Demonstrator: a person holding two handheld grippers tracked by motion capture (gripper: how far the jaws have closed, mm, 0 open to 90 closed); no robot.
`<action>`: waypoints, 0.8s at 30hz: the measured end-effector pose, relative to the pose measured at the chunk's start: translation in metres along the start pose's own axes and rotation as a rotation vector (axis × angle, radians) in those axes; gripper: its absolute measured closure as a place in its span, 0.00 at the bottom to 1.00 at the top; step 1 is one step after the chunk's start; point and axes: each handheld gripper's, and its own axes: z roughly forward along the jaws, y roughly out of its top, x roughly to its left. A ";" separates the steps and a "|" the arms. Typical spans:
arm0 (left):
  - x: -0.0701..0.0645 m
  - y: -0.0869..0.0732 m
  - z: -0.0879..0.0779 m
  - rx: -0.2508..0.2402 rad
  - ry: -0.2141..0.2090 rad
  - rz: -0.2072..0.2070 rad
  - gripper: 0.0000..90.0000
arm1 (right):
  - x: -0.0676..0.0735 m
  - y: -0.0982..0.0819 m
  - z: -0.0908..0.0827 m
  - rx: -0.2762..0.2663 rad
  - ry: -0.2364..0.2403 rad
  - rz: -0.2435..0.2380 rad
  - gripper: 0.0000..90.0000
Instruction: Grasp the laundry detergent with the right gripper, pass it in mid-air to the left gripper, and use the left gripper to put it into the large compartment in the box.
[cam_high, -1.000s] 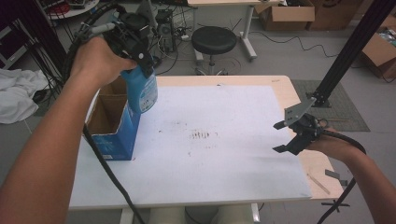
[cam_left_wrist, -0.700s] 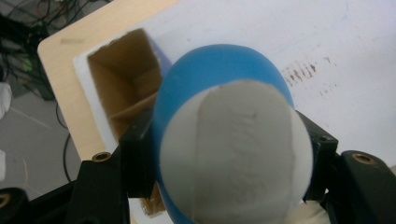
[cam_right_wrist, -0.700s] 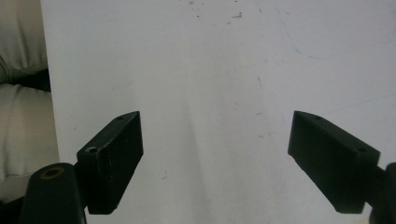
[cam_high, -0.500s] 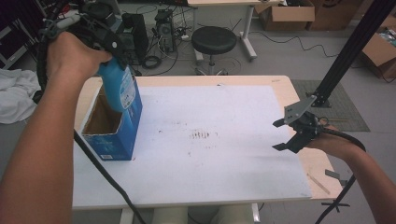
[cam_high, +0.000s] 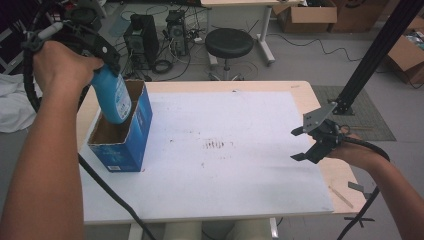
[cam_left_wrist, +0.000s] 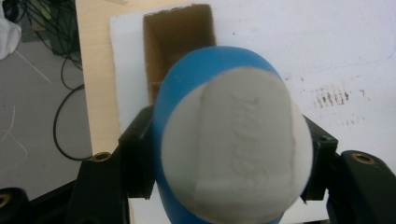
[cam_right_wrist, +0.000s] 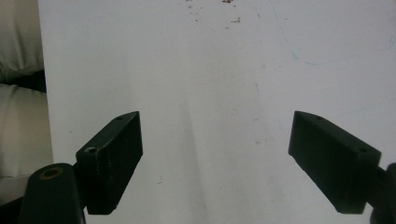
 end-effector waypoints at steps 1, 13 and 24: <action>0.002 -0.001 0.001 -0.005 0.001 -0.006 0.42 | 0.000 0.000 0.000 -0.002 -0.001 -0.001 0.19; 0.020 -0.013 0.034 -0.012 -0.004 -0.069 0.42 | -0.001 -0.003 0.001 -0.005 -0.011 0.007 0.19; 0.024 -0.024 0.084 0.015 -0.013 -0.044 0.42 | 0.000 -0.007 0.006 0.013 -0.004 0.017 0.19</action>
